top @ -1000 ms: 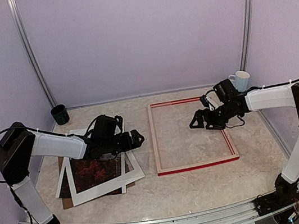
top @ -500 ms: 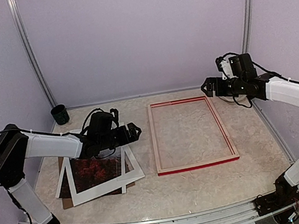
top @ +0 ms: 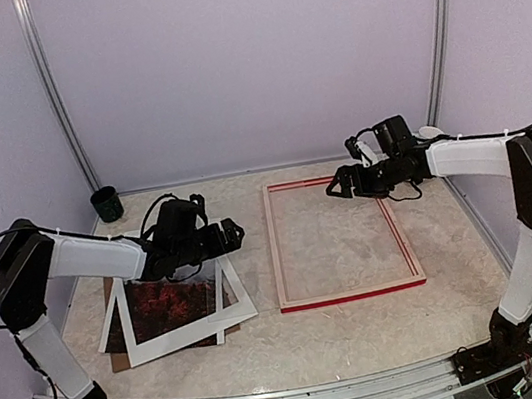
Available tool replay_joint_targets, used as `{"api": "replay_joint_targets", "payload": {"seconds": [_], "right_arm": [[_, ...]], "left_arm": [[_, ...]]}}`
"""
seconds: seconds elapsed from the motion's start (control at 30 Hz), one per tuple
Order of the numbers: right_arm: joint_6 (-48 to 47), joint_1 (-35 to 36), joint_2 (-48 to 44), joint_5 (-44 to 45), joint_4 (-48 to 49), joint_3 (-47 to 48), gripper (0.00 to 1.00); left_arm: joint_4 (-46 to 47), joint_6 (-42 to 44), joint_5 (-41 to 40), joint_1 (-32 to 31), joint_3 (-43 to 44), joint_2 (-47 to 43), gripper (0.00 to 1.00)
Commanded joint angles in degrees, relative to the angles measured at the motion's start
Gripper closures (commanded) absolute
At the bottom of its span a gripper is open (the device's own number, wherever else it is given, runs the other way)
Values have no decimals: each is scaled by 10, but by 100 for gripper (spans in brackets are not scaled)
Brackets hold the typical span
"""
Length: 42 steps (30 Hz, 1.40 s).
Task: Put the photo into the frame
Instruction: Pick up the glass panel from the frame body.
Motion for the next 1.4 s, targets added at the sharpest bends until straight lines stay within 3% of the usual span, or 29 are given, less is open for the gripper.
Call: {"api": "replay_joint_targets", "payload": {"seconds": [0.0,0.43,1.37], "right_arm": [[6,-1,44,-94,-13,21,1],[64,-1,168,-211,20,33,1],[206,9,282,-356,134,63,5]], "left_arm": [[19,24,1,4,0,22,1],[59,53,30,9,-22,37,1],[69,39,85,13,-19,89,1]]}}
